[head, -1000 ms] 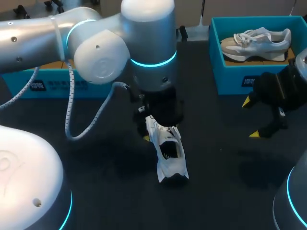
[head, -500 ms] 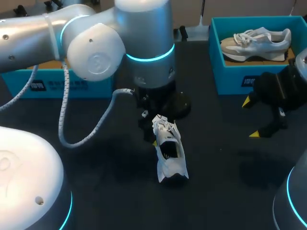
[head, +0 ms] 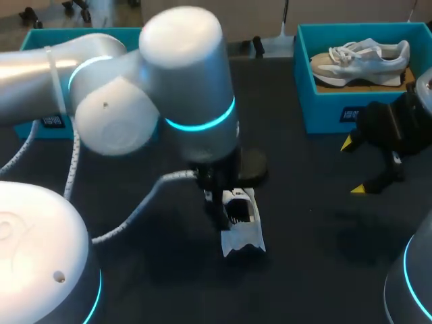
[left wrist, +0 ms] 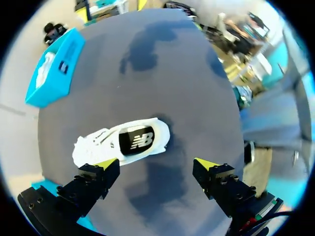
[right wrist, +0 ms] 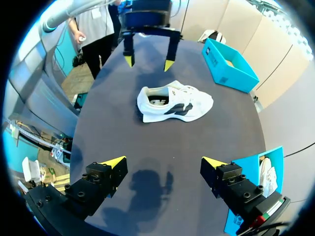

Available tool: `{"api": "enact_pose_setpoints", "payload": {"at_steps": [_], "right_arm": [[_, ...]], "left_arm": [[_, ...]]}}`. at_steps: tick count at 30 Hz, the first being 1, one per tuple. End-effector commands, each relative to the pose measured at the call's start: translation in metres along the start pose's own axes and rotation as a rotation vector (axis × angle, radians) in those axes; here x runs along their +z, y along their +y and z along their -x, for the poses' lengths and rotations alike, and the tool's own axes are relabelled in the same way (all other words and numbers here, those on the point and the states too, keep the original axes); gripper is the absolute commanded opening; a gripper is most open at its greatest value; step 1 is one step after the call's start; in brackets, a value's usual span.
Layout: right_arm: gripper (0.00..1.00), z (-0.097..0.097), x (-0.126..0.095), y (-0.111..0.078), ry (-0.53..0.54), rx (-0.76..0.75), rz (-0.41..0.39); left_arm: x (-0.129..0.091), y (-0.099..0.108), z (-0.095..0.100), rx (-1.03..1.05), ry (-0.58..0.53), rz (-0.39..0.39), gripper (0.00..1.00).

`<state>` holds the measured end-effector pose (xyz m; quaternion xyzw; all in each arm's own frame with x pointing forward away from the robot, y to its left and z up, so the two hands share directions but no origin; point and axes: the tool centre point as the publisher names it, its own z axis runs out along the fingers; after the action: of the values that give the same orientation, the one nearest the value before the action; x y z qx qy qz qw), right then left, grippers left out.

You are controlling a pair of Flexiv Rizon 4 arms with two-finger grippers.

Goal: Take the shoe out of the shoebox, open the shoe tongue, remove and reinsert the insole, then place the shoe into the shoebox

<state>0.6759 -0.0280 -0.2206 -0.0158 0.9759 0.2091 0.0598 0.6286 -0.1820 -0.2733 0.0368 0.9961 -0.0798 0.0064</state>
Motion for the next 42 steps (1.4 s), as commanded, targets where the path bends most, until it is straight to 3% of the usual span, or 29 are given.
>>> {"api": "enact_pose_setpoints", "payload": {"at_steps": [1, 7, 20, 31, 37, 42], "right_arm": [[1.00, 0.000, 0.002, 0.000, -0.002, 0.000, -0.003], [1.00, 0.000, 0.002, 0.000, -0.002, 0.000, -0.003], [1.00, 0.000, 0.002, 0.000, -0.002, 0.000, -0.003], [1.00, 0.000, 0.002, 0.000, -0.002, 0.000, -0.003], [1.00, 0.000, 0.002, 0.000, -0.002, 0.000, -0.003], [1.00, 0.000, 0.002, 0.000, -0.002, 0.000, -0.003]], "left_arm": [[0.020, -0.015, -0.013, -0.223, -0.130, 0.034, 1.00], [0.040, -0.023, -0.022, -0.272, -0.150, 0.016, 1.00], [0.073, -0.027, -0.020, -0.288, -0.138, 0.004, 1.00], [0.103, -0.028, -0.013, -0.326, -0.108, 0.055, 1.00], [0.118, -0.031, -0.009, -0.329, -0.091, 0.074, 0.95], [0.125, -0.028, -0.003, -0.323, -0.065, 0.105, 0.85]]}}
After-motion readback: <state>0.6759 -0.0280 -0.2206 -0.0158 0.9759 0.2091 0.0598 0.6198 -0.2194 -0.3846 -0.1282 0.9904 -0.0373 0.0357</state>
